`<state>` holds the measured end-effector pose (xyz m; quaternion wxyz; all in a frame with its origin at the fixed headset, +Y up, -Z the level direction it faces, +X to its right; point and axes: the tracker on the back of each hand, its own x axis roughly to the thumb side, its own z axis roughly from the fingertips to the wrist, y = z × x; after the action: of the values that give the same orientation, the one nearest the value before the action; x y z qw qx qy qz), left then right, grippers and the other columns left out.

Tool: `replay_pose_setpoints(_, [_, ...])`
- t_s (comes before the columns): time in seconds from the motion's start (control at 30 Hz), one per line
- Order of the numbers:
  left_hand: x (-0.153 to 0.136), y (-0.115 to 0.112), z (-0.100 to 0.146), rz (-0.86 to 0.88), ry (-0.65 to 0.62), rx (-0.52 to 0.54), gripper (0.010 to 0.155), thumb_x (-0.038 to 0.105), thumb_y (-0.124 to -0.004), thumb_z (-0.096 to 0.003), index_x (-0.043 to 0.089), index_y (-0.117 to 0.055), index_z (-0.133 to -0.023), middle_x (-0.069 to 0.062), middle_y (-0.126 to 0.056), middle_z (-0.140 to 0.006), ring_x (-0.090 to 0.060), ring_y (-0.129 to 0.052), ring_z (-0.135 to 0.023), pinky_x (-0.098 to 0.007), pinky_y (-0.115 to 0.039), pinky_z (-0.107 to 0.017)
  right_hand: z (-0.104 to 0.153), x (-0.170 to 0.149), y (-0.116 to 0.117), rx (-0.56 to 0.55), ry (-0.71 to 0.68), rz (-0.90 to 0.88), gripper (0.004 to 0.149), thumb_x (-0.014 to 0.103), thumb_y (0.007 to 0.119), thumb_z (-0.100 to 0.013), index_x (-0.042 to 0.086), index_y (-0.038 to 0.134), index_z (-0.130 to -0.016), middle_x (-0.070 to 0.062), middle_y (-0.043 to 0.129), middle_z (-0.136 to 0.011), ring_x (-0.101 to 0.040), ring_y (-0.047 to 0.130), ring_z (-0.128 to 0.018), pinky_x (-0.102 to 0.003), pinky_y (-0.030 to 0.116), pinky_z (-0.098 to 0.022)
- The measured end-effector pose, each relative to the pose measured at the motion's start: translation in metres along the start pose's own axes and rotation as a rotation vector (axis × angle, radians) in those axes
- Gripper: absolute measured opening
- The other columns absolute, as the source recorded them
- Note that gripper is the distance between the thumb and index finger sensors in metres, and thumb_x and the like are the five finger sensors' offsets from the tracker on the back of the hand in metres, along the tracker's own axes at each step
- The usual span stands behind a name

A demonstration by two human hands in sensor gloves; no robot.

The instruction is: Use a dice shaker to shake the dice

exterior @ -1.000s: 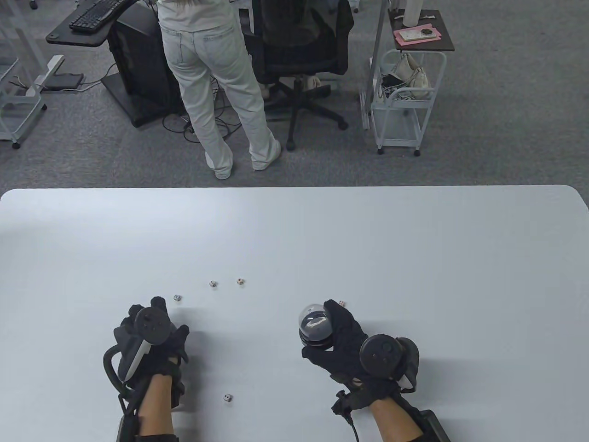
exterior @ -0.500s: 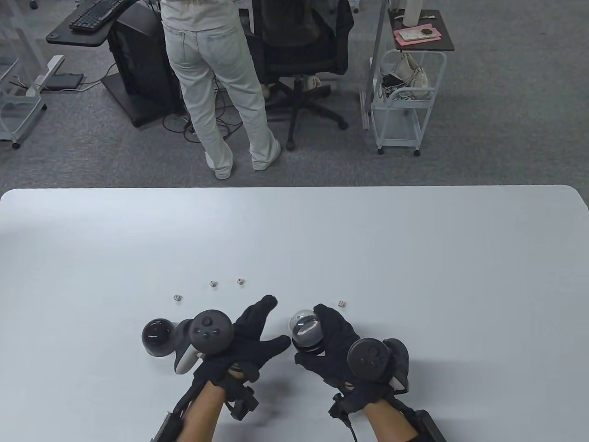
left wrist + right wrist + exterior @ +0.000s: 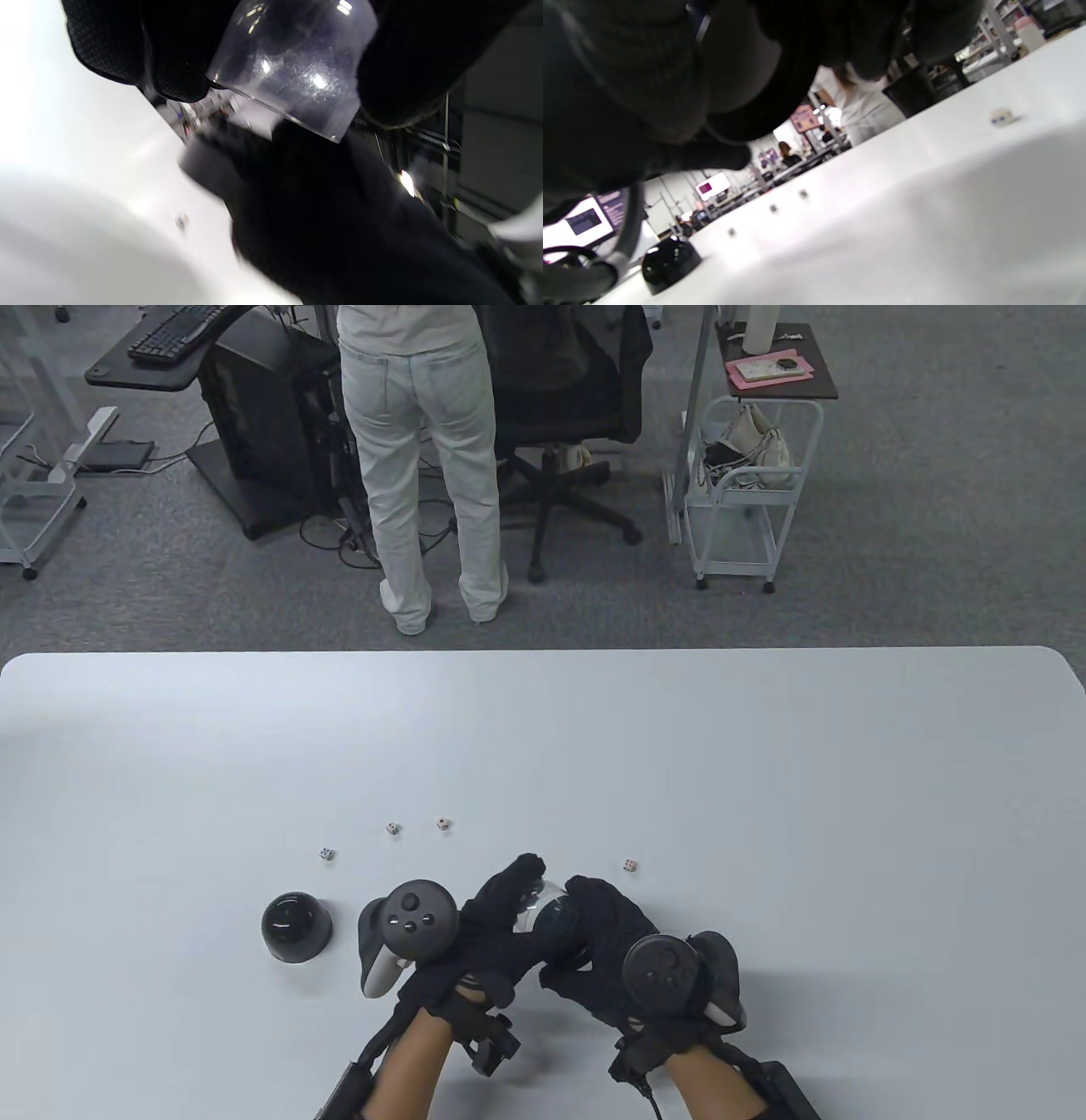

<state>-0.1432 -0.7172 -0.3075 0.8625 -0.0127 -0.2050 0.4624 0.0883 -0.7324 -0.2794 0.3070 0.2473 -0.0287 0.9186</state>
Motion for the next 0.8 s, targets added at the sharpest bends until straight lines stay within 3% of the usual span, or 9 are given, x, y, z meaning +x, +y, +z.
replay_pose_setpoints(0.1, [-0.010, 0.019, 0.006, -0.107, 0.053, 0.092, 0.084, 0.052, -0.090, -0.0479, 0.019, -0.045, -0.110, -0.025, -0.063, -0.106, -0.048, -0.078, -0.089, -0.060, -0.073, -0.060, 0.001, -0.005, -0.005, -0.021, 0.018, -0.039, 0.095, 0.054, 0.091, -0.047, 0.014, 0.035, -0.113, -0.026, 0.050, -0.109, -0.052, 0.063, -0.098, -0.069, 0.060, -0.067])
replay_pose_setpoints(0.17, [-0.024, 0.033, 0.010, -0.291, 0.145, 0.139, 0.083, 0.050, -0.092, -0.0462, 0.019, -0.048, -0.109, -0.026, -0.064, -0.106, -0.048, -0.080, -0.088, -0.059, -0.076, -0.059, 0.002, -0.008, -0.009, -0.034, 0.029, -0.060, 0.095, 0.054, 0.091, -0.047, 0.014, 0.036, -0.113, -0.026, 0.049, -0.109, -0.052, 0.063, -0.098, -0.069, 0.060, -0.067])
replay_pose_setpoints(0.3, [-0.051, 0.044, 0.012, -0.443, 0.324, 0.102, 0.083, 0.047, -0.094, -0.0452, 0.019, -0.051, -0.109, -0.027, -0.058, -0.104, -0.048, -0.081, -0.089, -0.058, -0.077, -0.059, 0.003, -0.010, -0.011, -0.040, 0.038, -0.071, 0.095, 0.054, 0.091, -0.047, 0.014, 0.036, -0.113, -0.026, 0.049, -0.109, -0.052, 0.063, -0.098, -0.069, 0.060, -0.067])
replay_pose_setpoints(0.53, [-0.074, 0.035, 0.009, -0.589, 0.453, 0.006, 0.084, 0.048, -0.092, -0.0462, 0.017, -0.047, -0.109, -0.026, -0.065, -0.105, -0.048, -0.083, -0.089, -0.061, -0.074, -0.061, 0.004, -0.011, -0.013, -0.032, 0.053, -0.074, 0.094, 0.054, 0.091, -0.048, 0.014, 0.036, -0.113, -0.027, 0.049, -0.109, -0.052, 0.063, -0.098, -0.069, 0.060, -0.067])
replay_pose_setpoints(0.63, [-0.079, 0.029, 0.007, -0.630, 0.547, -0.085, 0.082, 0.049, -0.090, -0.0485, 0.018, -0.045, -0.110, -0.025, -0.061, -0.109, -0.048, -0.073, -0.096, -0.064, -0.066, -0.064, 0.004, -0.011, -0.013, -0.030, 0.056, -0.075, 0.094, 0.054, 0.091, -0.048, 0.014, 0.036, -0.113, -0.027, 0.049, -0.109, -0.052, 0.063, -0.098, -0.069, 0.060, -0.067])
replay_pose_setpoints(0.8, [-0.076, 0.027, 0.007, -0.670, 0.528, -0.077, 0.082, 0.049, -0.088, -0.0490, 0.019, -0.044, -0.111, -0.026, -0.056, -0.111, -0.051, -0.068, -0.097, -0.066, -0.064, -0.065, 0.004, -0.011, -0.014, -0.026, 0.058, -0.071, 0.094, 0.054, 0.091, -0.048, 0.014, 0.036, -0.113, -0.027, 0.049, -0.109, -0.052, 0.063, -0.098, -0.070, 0.060, -0.067])
